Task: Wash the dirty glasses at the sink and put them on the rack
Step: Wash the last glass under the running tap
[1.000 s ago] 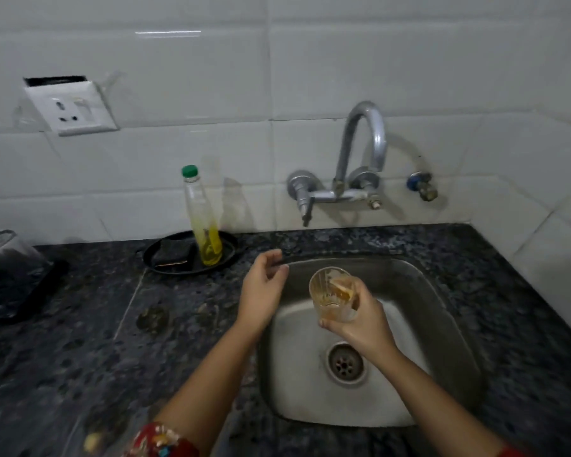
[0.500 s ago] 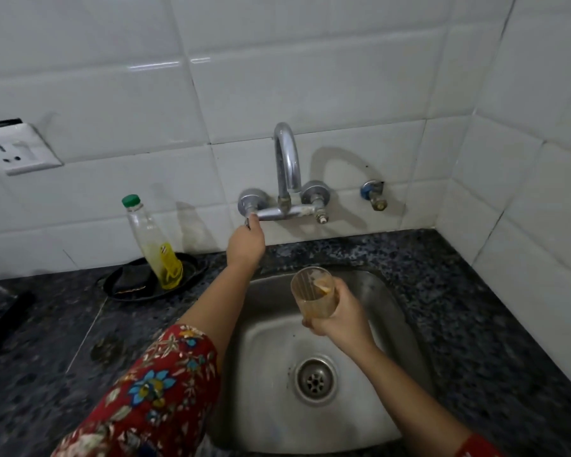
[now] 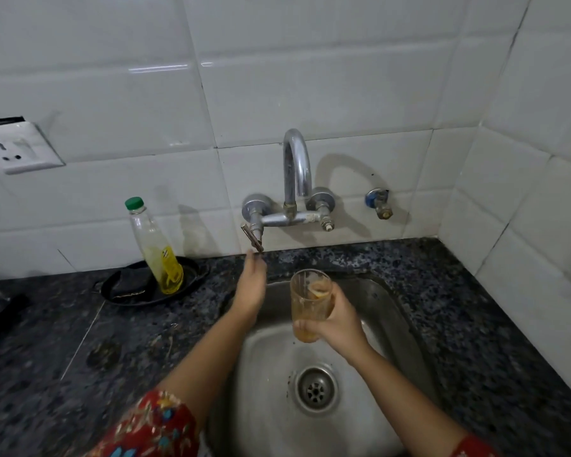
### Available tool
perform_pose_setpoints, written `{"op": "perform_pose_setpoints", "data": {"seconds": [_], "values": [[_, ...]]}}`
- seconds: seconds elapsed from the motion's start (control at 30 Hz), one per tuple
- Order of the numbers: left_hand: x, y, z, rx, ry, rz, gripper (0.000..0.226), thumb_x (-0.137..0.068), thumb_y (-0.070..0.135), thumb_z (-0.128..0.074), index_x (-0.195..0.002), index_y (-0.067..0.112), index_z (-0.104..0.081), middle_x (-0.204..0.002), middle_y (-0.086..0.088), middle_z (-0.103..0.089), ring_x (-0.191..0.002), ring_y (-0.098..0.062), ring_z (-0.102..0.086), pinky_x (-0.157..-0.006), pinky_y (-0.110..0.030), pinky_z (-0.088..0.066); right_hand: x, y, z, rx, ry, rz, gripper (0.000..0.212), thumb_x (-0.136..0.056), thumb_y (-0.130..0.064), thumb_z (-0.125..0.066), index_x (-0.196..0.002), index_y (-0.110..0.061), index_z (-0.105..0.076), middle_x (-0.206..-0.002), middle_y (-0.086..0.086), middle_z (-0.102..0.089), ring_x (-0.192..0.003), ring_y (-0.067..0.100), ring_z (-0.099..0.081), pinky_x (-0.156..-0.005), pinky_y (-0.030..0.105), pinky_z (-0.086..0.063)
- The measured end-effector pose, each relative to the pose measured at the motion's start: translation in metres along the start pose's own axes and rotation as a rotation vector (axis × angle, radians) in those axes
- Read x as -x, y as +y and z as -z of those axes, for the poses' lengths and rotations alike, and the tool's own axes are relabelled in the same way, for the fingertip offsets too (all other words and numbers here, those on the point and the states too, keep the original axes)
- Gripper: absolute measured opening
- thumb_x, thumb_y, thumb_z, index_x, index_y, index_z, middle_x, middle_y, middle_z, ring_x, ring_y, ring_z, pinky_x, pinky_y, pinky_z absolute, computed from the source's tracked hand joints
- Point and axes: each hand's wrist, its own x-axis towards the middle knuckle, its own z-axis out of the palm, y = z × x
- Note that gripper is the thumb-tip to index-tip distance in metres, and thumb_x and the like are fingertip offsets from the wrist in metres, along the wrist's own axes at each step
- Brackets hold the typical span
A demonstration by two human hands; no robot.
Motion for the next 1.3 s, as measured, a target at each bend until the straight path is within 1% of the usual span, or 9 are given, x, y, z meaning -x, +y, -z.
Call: {"op": "perform_pose_setpoints", "data": {"seconds": [0.13, 0.3, 0.4, 0.6, 0.7, 0.87, 1.07, 1.17, 1.3], "values": [[0.025, -0.062, -0.004, -0.005, -0.578, -0.055, 0.1, -0.071, -0.003, -0.072, -0.151, 0.026, -0.019, -0.144, -0.007, -0.047, -0.132, -0.024, -0.047, -0.097, -0.04, -0.05, -0.006, 0.0, 0.001, -0.149, -0.104, -0.036, 0.066, -0.057, -0.003, -0.087, -0.111, -0.022, -0.053, -0.107, -0.003, -0.067, -0.103, 0.016, -0.063, -0.093, 0.033, -0.051], [0.034, -0.06, -0.021, 0.09, -0.425, -0.093, 0.061, -0.068, -0.005, -0.077, -0.122, 0.012, -0.056, -0.104, -0.007, -0.07, -0.089, -0.019, -0.066, -0.072, -0.032, -0.055, -0.006, -0.007, 0.005, -0.08, -0.3, 0.001, 0.076, -0.075, -0.01, -0.078, -0.138, -0.022, -0.036, -0.137, -0.001, -0.051, -0.126, 0.013, -0.05, -0.1, 0.023, -0.043], [0.033, -0.058, -0.016, 0.036, -0.442, -0.079, 0.048, -0.064, -0.013, -0.071, -0.106, 0.009, -0.06, -0.087, -0.004, -0.067, -0.074, -0.011, -0.063, -0.061, -0.023, -0.051, -0.003, -0.012, 0.021, 0.288, -0.205, 0.328, 0.087, -0.081, -0.022, -0.071, -0.15, -0.029, -0.019, -0.153, -0.008, -0.023, -0.141, 0.008, -0.022, -0.113, 0.028, -0.024], [0.021, -0.058, -0.009, -0.18, -0.5, -0.194, 0.074, -0.051, -0.002, -0.079, -0.119, 0.016, -0.058, -0.115, -0.003, -0.066, -0.106, -0.015, -0.064, -0.089, -0.032, -0.055, -0.025, -0.021, 0.046, 1.254, -0.657, 0.922, 0.046, -0.08, 0.001, -0.057, -0.12, -0.021, -0.061, -0.128, 0.003, -0.06, -0.125, 0.024, -0.051, -0.108, 0.054, -0.033], [0.022, -0.049, -0.023, -0.319, -0.369, -0.24, 0.06, -0.061, -0.002, -0.08, -0.112, 0.021, -0.058, -0.105, 0.011, -0.061, -0.096, 0.0, -0.058, -0.083, -0.012, -0.046, -0.041, -0.029, 0.031, 1.73, -0.733, 0.753, 0.031, -0.09, -0.012, -0.051, -0.118, -0.021, -0.062, -0.131, 0.002, -0.058, -0.128, 0.024, -0.047, -0.116, 0.054, -0.018], [0.025, -0.053, -0.031, -0.275, -0.033, -0.196, 0.042, -0.064, 0.025, -0.076, -0.103, 0.03, -0.06, -0.1, 0.01, -0.068, -0.092, -0.006, -0.063, -0.082, -0.024, -0.052, -0.045, -0.029, 0.003, 1.1, -0.76, 0.357, 0.012, -0.083, -0.009, -0.052, -0.081, -0.012, -0.064, -0.091, 0.003, -0.062, -0.095, 0.028, -0.059, -0.08, 0.029, -0.04], [0.006, -0.037, -0.002, -0.422, -0.544, -0.347, 0.08, -0.062, 0.0, -0.084, -0.134, 0.011, -0.05, -0.127, 0.007, -0.054, -0.117, -0.004, -0.053, -0.099, -0.008, -0.037, -0.046, -0.056, 0.025, 1.28, -0.77, 0.487, 0.036, -0.099, -0.03, -0.043, -0.125, -0.01, -0.056, -0.129, 0.007, -0.057, -0.118, 0.022, -0.052, -0.099, 0.029, -0.037], [0.012, -0.028, -0.009, -0.447, -0.442, -0.391, 0.062, -0.059, 0.016, -0.077, -0.119, 0.018, -0.06, -0.116, 0.006, -0.065, -0.108, -0.008, -0.062, -0.097, -0.029, -0.05, -0.046, -0.042, 0.02, 1.28, -0.676, 0.5, 0.032, -0.095, -0.022, -0.05, -0.123, -0.01, -0.058, -0.13, 0.011, -0.057, -0.117, 0.028, -0.054, -0.099, 0.033, -0.041], [0.02, -0.029, -0.022, -0.413, -0.227, -0.339, 0.034, -0.068, 0.03, -0.076, -0.098, 0.035, -0.059, -0.096, 0.015, -0.067, -0.091, 0.003, -0.063, -0.086, -0.024, -0.051, -0.041, -0.038, 0.006, 1.367, -0.764, 0.555, 0.015, -0.087, -0.012, -0.054, -0.098, -0.012, -0.065, -0.113, 0.011, -0.06, -0.106, 0.026, -0.056, -0.088, 0.027, -0.045]]}}
